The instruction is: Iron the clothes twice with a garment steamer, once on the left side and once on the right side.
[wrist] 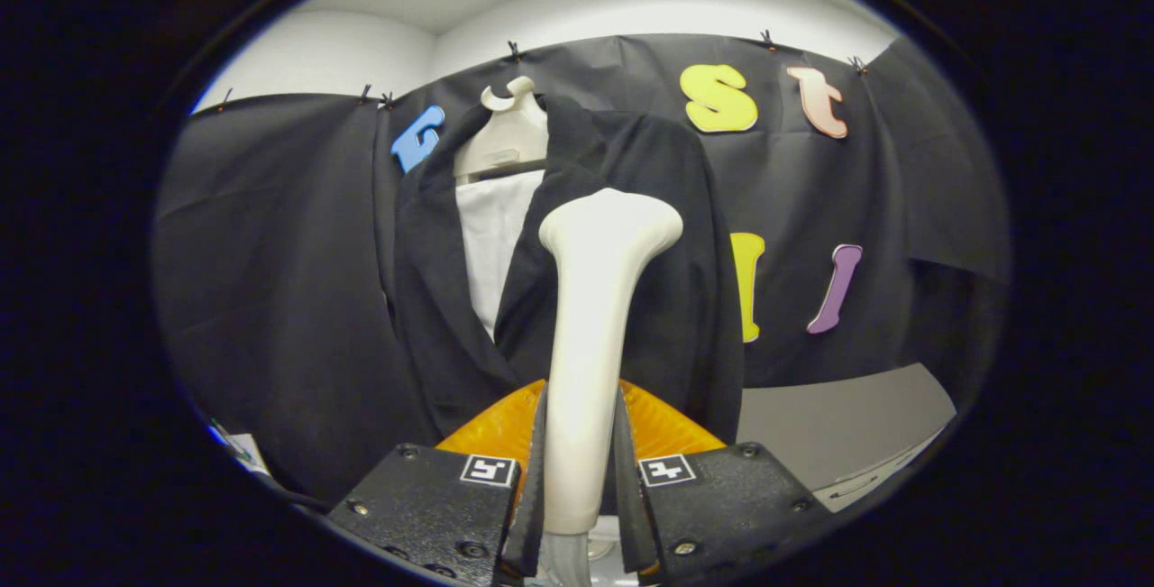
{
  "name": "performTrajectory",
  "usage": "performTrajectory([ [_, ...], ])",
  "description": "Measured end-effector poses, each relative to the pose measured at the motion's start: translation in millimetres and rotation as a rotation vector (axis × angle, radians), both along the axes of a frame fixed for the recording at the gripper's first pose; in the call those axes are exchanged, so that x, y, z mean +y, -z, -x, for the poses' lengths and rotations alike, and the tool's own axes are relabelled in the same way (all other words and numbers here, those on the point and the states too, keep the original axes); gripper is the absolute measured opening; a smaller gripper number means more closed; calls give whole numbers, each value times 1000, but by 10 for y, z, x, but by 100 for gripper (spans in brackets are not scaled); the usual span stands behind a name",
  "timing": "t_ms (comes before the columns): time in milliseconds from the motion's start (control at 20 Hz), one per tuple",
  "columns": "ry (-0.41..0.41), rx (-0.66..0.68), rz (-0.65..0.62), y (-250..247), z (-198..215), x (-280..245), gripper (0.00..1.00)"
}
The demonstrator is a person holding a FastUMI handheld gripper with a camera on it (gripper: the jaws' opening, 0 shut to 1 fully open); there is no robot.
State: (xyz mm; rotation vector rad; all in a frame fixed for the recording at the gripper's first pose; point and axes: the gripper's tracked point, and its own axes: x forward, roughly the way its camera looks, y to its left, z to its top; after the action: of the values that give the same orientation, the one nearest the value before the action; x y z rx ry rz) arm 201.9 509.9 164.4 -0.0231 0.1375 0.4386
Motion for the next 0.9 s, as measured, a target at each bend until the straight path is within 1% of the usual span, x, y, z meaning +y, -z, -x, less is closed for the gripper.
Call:
performTrajectory([
  [250, 3, 79, 28, 425, -11, -20, 37],
  [450, 7, 131, 53, 792, 60, -47, 37],
  [900, 11, 210, 97, 1268, 114, -97, 37],
])
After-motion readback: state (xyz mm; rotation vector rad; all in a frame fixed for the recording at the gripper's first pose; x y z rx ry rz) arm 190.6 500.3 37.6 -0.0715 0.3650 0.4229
